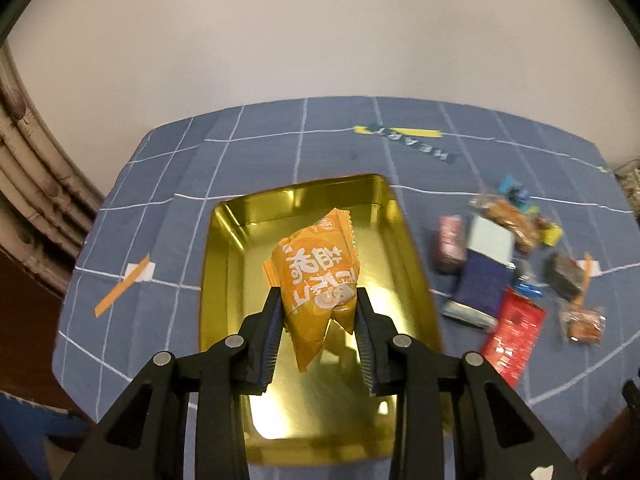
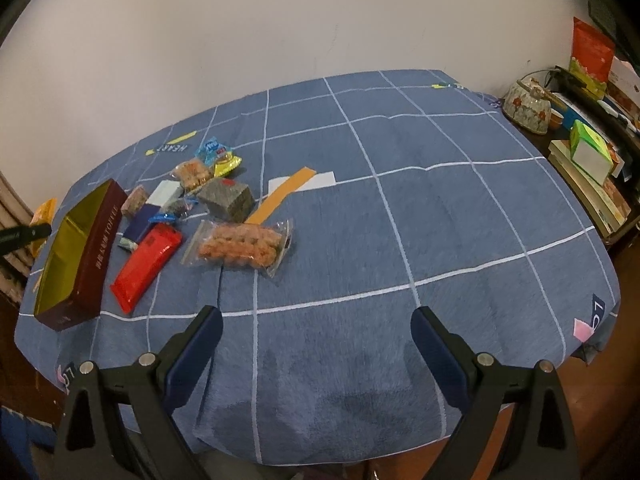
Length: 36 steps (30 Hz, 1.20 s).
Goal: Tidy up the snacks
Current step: 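Lift the yellow-orange bag with the left gripper and release it into the tin, then grasp the clear bag of peanuts with the right gripper and lift it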
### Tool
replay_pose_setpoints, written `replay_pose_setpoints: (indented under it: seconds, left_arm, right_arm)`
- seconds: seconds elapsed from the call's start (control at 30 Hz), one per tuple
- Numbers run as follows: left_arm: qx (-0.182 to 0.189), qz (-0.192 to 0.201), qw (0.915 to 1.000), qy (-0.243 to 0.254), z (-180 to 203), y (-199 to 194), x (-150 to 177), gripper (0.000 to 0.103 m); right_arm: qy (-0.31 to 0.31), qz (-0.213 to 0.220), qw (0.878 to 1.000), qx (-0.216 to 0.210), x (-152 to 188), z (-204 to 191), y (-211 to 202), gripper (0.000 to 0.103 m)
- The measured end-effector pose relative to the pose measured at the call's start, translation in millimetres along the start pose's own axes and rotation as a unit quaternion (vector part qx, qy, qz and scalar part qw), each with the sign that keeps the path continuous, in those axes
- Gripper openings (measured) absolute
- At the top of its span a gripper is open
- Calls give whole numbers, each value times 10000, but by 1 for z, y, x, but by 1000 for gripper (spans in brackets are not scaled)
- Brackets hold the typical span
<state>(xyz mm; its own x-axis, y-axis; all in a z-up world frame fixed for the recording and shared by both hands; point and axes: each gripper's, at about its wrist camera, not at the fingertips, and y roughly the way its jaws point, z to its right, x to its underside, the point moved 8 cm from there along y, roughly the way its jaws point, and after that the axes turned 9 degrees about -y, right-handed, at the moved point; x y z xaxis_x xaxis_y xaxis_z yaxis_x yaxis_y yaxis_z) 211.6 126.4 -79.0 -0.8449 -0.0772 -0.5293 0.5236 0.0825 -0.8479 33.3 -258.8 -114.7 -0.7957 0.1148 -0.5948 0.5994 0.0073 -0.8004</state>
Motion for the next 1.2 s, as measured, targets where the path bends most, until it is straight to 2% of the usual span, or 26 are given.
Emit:
replay_pose_setpoints:
  seconds: [0.2, 0.43, 0.7, 0.83, 0.9, 1.0, 1.07, 1.2]
  left_arm:
    - [-207, -250, 9995, 5, -15, 35, -12, 30]
    - [-165, -632, 9978, -101, -25, 66, -18, 31]
    - [-157, -664, 9975, -166, -36, 79, -29, 35]
    - [-72, -673, 9976, -137, -35, 76, -29, 39]
    - [-68, -607, 9980, -175, -35, 67, -27, 40]
    - [29, -362, 9990, -244, -34, 39, -23, 42]
    - [-19, -113, 9995, -282, -35, 15, -19, 58]
    - [137, 349, 9984, -425, -38, -41, -4, 65]
  right_arm:
    - [-46, -84, 9999, 29, 5, 1, 8, 97]
    - [-143, -144, 9997, -107, 4, -4, 11, 97]
    - [-1128, 103, 9924, -481, -22, -29, -2, 97]
    - [-1955, 143, 9777, -755, -34, -47, 0, 97]
    - [-2418, 116, 9660, -910, -37, -56, 6, 97]
    - [-3185, -68, 9445, -805, -39, -63, 26, 97]
    - [-3485, -156, 9336, -813, -40, -65, 39, 97]
    - [-3717, -185, 9214, -1121, -48, -68, 57, 97]
